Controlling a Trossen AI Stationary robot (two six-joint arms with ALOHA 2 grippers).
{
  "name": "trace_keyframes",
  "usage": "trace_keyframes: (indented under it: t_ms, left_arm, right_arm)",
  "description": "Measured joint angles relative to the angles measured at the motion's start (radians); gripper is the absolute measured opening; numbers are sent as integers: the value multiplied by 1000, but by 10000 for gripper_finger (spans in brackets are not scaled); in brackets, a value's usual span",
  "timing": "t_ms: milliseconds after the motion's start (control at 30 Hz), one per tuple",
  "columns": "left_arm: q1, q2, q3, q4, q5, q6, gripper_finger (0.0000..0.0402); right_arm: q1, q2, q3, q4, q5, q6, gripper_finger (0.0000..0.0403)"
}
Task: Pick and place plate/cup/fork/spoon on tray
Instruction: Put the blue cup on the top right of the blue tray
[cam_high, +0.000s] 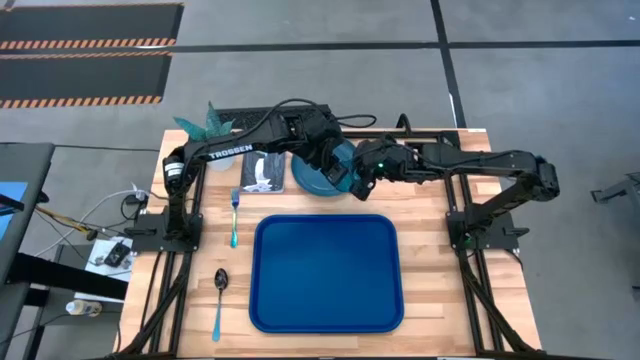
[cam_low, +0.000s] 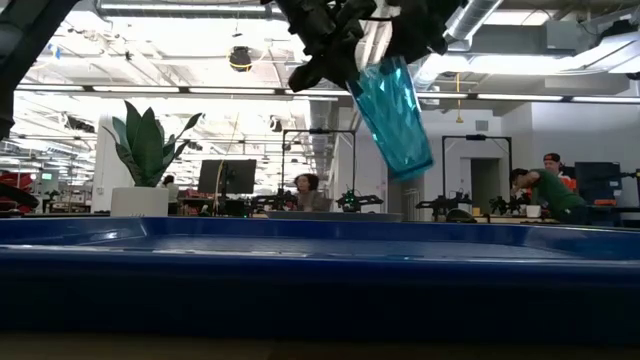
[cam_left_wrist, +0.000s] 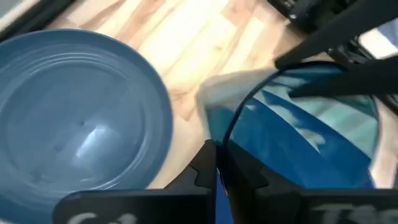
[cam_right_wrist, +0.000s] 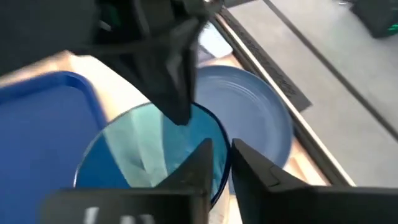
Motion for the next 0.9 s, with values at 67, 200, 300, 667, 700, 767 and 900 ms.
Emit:
trace_keyframes:
  t_ms: [67, 200, 300, 667, 700, 767, 900]
  left_arm:
    - [0, 0, 0, -5, 33, 6, 1]
    - [0, -2, 1, -32, 130, 33, 1]
    - [-2, -3, 2, -95, 161, 66, 1]
    - [-96, -109, 2, -560, -105, 137, 1]
    - [-118, -133, 2, -561, -124, 116, 1]
    - [-172, -197, -7, -567, -167, 51, 1]
    - [-270, -358, -100, -601, -220, -106, 1]
  right_arm:
    - [0, -10, 0, 2, -28, -1, 106]
    - [-12, -56, -1, 4, -136, -57, 175]
    - [-24, -108, -1, 2, -147, -103, 215]
    - [-29, -345, -1, -95, -141, 11, 229]
    - [-28, -361, -1, -118, -141, 25, 227]
    - [-15, -396, -1, -150, -141, 60, 223]
    - [16, -462, -1, -212, -141, 105, 219]
